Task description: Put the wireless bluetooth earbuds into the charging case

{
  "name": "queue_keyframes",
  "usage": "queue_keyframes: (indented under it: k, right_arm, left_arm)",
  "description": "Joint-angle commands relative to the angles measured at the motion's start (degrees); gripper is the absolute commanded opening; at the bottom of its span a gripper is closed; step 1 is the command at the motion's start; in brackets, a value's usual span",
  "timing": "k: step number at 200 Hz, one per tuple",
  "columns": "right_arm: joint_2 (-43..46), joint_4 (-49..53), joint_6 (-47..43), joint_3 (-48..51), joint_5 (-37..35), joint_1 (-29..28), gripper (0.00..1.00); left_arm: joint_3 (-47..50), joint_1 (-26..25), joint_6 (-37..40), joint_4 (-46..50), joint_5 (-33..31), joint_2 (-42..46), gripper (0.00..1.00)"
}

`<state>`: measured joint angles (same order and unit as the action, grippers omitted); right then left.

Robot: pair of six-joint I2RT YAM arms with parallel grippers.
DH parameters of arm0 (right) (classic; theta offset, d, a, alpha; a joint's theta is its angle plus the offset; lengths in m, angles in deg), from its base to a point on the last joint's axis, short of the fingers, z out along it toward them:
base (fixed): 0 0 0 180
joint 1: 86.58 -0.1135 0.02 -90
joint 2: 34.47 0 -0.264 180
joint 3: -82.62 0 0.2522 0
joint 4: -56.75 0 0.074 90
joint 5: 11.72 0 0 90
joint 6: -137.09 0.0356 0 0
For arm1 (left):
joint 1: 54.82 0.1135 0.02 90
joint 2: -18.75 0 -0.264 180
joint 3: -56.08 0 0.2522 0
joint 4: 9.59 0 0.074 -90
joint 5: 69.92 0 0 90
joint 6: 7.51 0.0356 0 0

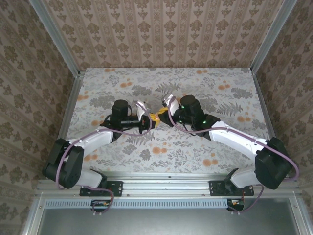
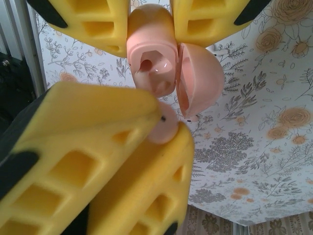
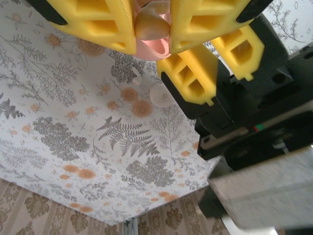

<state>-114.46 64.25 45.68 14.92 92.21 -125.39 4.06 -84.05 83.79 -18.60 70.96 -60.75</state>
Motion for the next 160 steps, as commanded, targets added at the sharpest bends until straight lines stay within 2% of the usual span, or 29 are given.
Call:
queue_keyframes:
  k: [1,100,160]
  right_arm:
    - [-1.23,-0.94,-0.97,-0.67,-0.49,-0.57,0.22]
    - [-1.58,0.28,-3.41,-0.57,0.61,-1.18,0.22]
    - [-1.23,0.37,-2.86,-0.77,1.36,-1.18,0.29]
  left_arm:
    - [-1.19,-0.43,-0.57,-1.57,1.7,1.53,0.19]
    - [-1.52,-0.39,-1.3,-2.14,1.14,2.02,0.19]
    - [-1.73,-0.39,-1.3,-1.85,1.07,2.38,0.19]
